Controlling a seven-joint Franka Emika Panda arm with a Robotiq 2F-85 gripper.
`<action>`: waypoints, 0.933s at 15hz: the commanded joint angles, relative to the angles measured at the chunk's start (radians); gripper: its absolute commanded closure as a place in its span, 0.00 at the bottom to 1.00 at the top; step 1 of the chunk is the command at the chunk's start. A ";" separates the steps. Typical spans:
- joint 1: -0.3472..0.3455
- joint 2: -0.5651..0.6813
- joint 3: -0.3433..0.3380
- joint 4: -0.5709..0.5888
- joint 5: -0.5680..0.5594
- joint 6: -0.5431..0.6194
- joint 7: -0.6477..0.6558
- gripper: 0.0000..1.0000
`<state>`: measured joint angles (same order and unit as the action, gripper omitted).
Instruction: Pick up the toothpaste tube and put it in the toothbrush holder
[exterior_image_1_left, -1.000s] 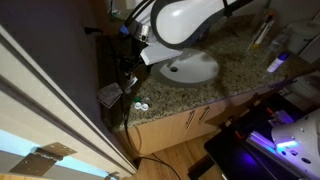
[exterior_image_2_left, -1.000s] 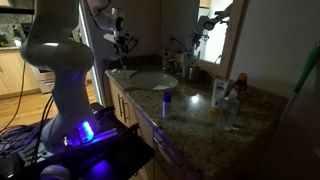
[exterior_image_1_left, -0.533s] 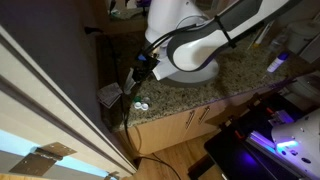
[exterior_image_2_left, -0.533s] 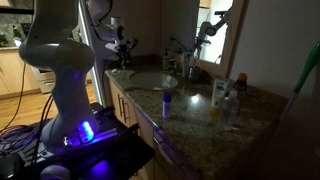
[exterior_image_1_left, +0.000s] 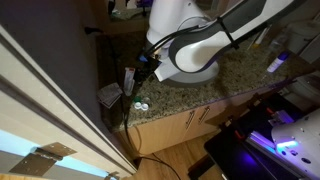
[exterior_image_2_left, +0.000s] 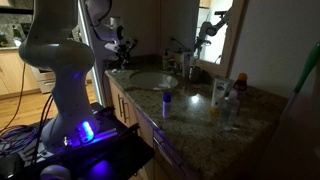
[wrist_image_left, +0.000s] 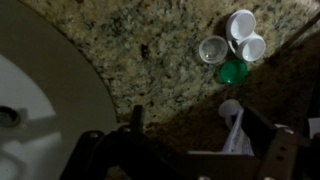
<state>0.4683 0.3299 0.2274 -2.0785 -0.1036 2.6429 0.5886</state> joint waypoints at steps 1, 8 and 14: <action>-0.016 -0.126 0.006 -0.184 0.001 0.072 -0.088 0.00; -0.014 -0.108 0.006 -0.169 0.013 0.075 -0.104 0.00; -0.013 -0.104 0.006 -0.165 0.013 0.075 -0.104 0.00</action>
<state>0.4601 0.2272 0.2290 -2.2436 -0.0916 2.7196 0.4872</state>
